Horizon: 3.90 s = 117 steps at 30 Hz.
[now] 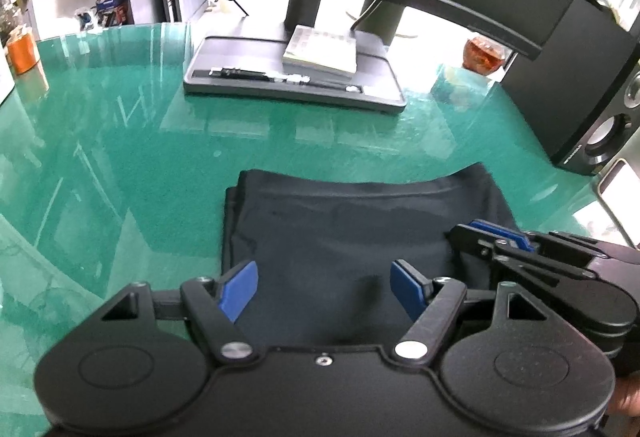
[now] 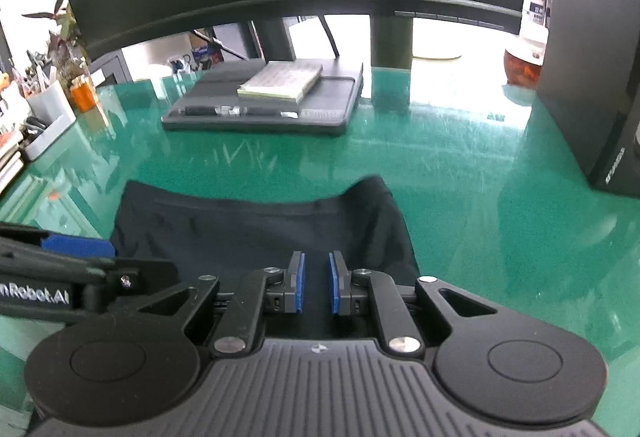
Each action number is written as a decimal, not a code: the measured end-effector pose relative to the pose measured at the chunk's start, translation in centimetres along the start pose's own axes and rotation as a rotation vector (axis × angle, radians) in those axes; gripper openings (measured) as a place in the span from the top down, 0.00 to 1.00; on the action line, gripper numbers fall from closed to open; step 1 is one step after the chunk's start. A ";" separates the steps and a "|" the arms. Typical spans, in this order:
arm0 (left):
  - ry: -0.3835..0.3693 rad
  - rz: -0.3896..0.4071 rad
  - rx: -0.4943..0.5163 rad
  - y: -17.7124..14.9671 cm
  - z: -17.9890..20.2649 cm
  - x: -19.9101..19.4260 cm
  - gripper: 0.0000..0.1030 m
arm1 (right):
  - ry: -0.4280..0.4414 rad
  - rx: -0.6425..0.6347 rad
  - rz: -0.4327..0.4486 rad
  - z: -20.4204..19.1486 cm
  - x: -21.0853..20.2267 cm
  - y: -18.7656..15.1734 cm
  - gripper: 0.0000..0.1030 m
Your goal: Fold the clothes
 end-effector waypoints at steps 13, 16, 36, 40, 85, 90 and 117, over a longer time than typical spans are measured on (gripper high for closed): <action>-0.019 0.030 0.042 -0.8 -0.2 -2.9 0.30 | 0.112 0.052 0.032 1.7 -3.7 -0.7 0.81; -0.043 0.013 0.110 -2.4 1.3 -3.6 0.30 | 0.101 -0.067 0.023 0.8 -5.2 -1.8 0.81; -0.056 -0.057 0.225 -7.3 2.6 -5.8 0.30 | 0.222 -0.191 -0.073 -2.8 -9.2 -6.5 0.82; -0.036 -0.091 0.244 -9.2 2.4 -5.7 0.30 | 0.265 -0.247 -0.121 -4.5 -10.5 -8.6 0.82; 0.012 -0.091 0.350 -10.1 3.0 -5.3 0.20 | 0.306 -0.243 -0.162 -4.6 -10.8 -10.5 0.79; 0.038 -0.128 0.343 -9.9 3.1 -5.2 0.19 | 0.299 -0.231 -0.173 -4.3 -10.8 -10.4 0.79; 0.173 -0.172 0.332 -9.8 3.5 -5.4 0.14 | 0.297 -0.119 -0.237 -4.6 -10.5 -9.9 0.53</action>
Point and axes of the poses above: each gripper's, at about its wrist camera, not at the fingertips, and x roughly the way its jaws point, z to its right, y to its top, the point moved 9 cm from there along x, roughly the way its jaws point, and after that the axes turned 6 degrees about y, right-handed, at the moved point
